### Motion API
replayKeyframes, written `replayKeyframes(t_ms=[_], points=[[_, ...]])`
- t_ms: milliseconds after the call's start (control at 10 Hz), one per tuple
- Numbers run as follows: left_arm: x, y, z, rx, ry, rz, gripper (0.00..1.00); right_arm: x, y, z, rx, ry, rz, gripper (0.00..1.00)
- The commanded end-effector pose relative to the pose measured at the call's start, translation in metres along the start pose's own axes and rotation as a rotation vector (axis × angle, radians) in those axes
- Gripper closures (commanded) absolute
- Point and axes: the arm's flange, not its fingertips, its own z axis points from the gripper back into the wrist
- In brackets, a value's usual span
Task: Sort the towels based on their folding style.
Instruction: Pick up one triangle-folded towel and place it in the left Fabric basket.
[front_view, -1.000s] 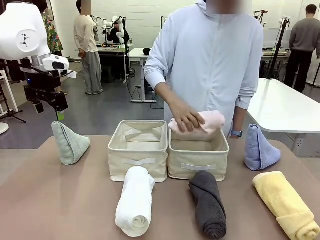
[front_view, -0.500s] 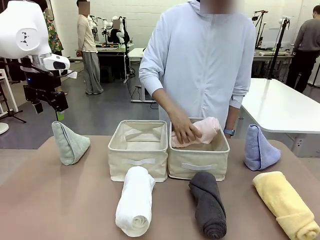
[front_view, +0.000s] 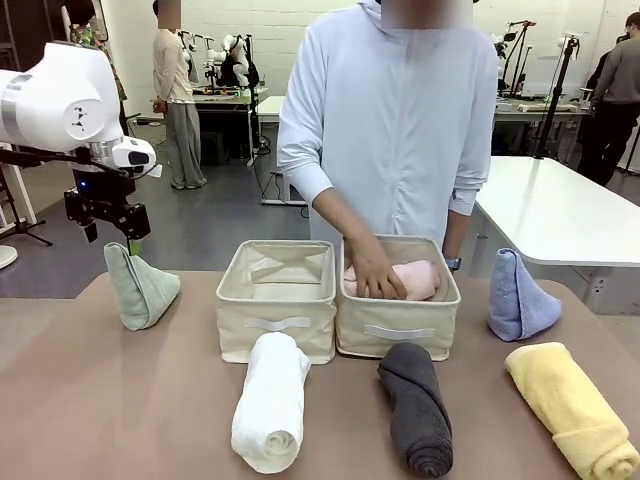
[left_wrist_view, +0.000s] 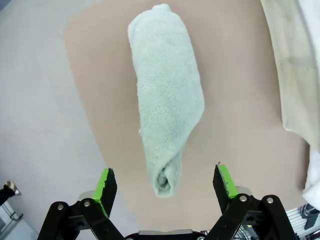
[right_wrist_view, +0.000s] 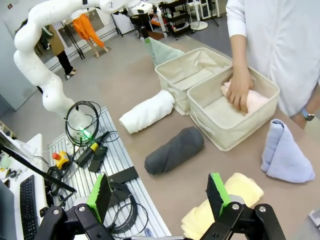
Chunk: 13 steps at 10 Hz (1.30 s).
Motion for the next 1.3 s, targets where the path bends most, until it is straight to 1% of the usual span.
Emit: replayKeyframes(t_ms=[0,200,400,500,600,700,800,1000,1100,1200], points=[[0.015,-0.001,-0.007,0.038,0.06,0.097,0.0,0.003,0.0,-0.001,0.016,-0.014,-0.001,0.0],[0.02,0.002,-0.016,0.053,0.119,0.154,0.0,0.003,0.0,-0.001,0.016,-0.014,-0.001,0.0],[0.024,0.004,-0.021,0.024,0.098,0.164,0.0,0.003,0.0,-0.001,0.016,-0.014,-0.001,0.0],[0.026,0.006,-0.024,0.017,0.093,0.147,0.27,0.003,0.0,-0.001,0.016,-0.014,-0.001,0.0],[0.026,0.006,-0.024,0.024,0.101,0.152,0.58,0.003,0.0,-0.001,0.016,-0.014,-0.001,0.0],[0.025,0.005,-0.024,0.023,0.103,0.154,0.86,0.003,0.0,-0.001,0.016,-0.014,-0.001,0.0],[0.025,0.005,-0.023,0.021,0.107,0.156,1.0,0.003,0.0,-0.001,0.016,-0.014,-0.001,0.0],[0.025,0.004,-0.024,0.016,0.119,0.158,1.0,0.003,0.0,-0.001,0.016,-0.014,-0.001,0.0],[0.026,0.005,-0.025,0.01,0.131,0.163,0.94,0.003,0.0,-0.001,0.016,-0.014,-0.001,0.0],[0.025,0.005,-0.025,0.004,0.14,0.164,1.0,0.003,0.0,-0.001,0.016,-0.014,-0.001,0.0]])
